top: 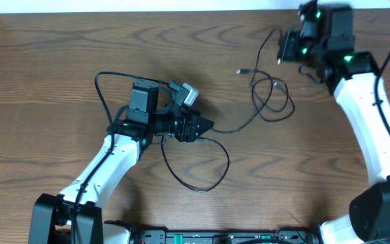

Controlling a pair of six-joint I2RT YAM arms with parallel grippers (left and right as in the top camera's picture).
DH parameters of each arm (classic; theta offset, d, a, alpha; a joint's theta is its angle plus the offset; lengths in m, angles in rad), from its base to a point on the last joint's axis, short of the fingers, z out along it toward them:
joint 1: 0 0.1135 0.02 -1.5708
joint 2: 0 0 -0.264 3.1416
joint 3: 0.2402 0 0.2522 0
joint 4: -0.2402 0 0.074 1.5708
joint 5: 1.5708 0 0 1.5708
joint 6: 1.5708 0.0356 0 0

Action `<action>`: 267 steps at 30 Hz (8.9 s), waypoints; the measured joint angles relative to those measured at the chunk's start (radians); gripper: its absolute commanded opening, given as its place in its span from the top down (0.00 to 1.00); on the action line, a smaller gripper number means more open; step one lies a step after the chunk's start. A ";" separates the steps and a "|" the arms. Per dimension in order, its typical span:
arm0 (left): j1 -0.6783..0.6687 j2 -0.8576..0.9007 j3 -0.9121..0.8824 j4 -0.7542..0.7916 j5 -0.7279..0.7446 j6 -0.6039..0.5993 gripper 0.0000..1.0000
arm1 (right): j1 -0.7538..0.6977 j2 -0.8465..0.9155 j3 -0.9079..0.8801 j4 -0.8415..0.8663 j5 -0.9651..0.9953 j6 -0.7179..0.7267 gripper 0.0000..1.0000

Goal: Untangle cables

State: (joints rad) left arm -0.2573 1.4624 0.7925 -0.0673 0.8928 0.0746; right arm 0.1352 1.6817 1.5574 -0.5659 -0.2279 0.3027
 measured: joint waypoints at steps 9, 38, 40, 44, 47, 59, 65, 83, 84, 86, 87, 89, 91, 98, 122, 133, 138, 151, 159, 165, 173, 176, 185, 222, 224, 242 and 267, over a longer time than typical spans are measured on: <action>0.000 0.000 0.000 -0.006 0.000 0.000 0.34 | 0.000 0.000 0.301 -0.165 0.061 -0.027 0.99; 0.000 0.000 0.000 -0.006 0.000 0.000 0.34 | -0.120 0.018 0.853 -1.123 0.227 -0.074 0.99; 0.000 0.000 0.000 -0.005 0.000 0.000 0.34 | -0.106 0.018 0.835 -1.128 0.222 -0.074 0.99; 0.000 0.000 0.000 -0.005 0.000 0.000 0.34 | -0.081 0.018 0.746 -1.122 0.213 -0.076 0.99; 0.000 0.000 0.000 -0.005 0.000 0.000 0.34 | -0.058 0.019 0.640 -1.097 0.212 -0.076 0.99; 0.000 0.000 0.000 -0.006 0.000 0.004 0.34 | 0.021 0.027 0.355 -0.982 0.204 -0.065 0.97; 0.000 0.000 0.000 -0.006 0.000 0.004 0.34 | 0.027 0.027 0.328 -0.913 0.203 -0.052 0.14; 0.000 0.000 0.000 -0.006 0.000 0.011 0.34 | 0.026 0.080 0.296 -0.888 0.352 0.058 0.08; 0.000 0.000 0.000 -0.006 0.000 0.011 0.34 | 0.026 0.096 0.295 -0.888 0.354 0.061 0.08; 0.000 0.000 0.000 -0.006 0.000 0.011 0.34 | 0.026 0.135 0.291 -0.888 0.355 0.065 0.09; 0.000 0.000 0.000 -0.006 0.000 0.011 0.34 | 0.026 0.160 0.289 -0.888 0.352 0.066 0.10; 0.000 0.000 0.000 -0.006 0.000 0.011 0.34 | 0.026 0.193 0.286 -0.891 0.340 0.072 0.11; 0.000 0.000 0.000 -0.006 0.000 0.011 0.34 | 0.027 0.226 0.283 -0.893 0.330 0.073 0.12; 0.000 0.000 0.000 -0.007 0.000 0.012 0.34 | 0.075 0.254 0.159 -0.790 0.315 0.111 0.14; 0.000 0.000 0.000 -0.049 0.000 0.039 0.34 | 0.184 0.259 -0.243 -0.318 0.242 0.181 0.59; 0.000 0.000 0.000 -0.049 0.000 0.039 0.34 | 0.185 0.259 -0.243 -0.286 0.223 0.190 0.65; 0.000 0.000 0.000 -0.049 0.000 0.042 0.34 | 0.185 0.259 -0.244 -0.283 0.223 0.195 0.66; 0.000 0.000 0.000 -0.049 0.000 0.064 0.34 | 0.193 0.259 -0.251 -0.278 0.224 0.247 0.66; 0.000 0.000 0.000 -0.064 0.000 0.065 0.33 | 0.241 0.259 -0.274 -0.277 0.243 0.356 0.65; 0.000 0.000 0.000 -0.083 0.000 0.073 0.33 | 0.264 0.259 -0.291 -0.270 0.279 0.424 0.74; 0.000 0.000 0.000 -0.093 -0.001 0.087 0.33 | 0.254 0.259 -0.306 -0.263 0.296 0.449 0.77; 0.000 0.000 0.000 -0.093 -0.001 0.087 0.33 | 0.254 0.259 -0.309 -0.259 0.297 0.452 0.76; 0.000 0.000 0.000 -0.102 -0.001 0.087 0.33 | 0.254 0.259 -0.309 -0.214 0.299 0.450 0.74; 0.000 0.000 0.000 -0.138 -0.018 0.091 0.33 | 0.215 0.051 -0.263 -0.095 0.134 0.248 0.99; 0.000 0.000 0.000 -0.139 -0.020 0.091 0.33 | 0.186 -0.022 -0.219 -0.128 0.130 0.218 0.99; 0.000 0.000 0.000 -0.123 -0.027 0.091 0.33 | -0.267 -0.126 0.196 -0.781 0.375 0.018 0.99; 0.000 0.000 0.000 -0.109 -0.027 0.083 0.33 | -0.726 0.001 0.497 -0.699 0.427 -0.011 0.99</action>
State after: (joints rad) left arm -0.2573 1.4620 0.7925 -0.1768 0.8658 0.1574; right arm -0.5911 1.6829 2.0541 -1.2652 0.1993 0.2920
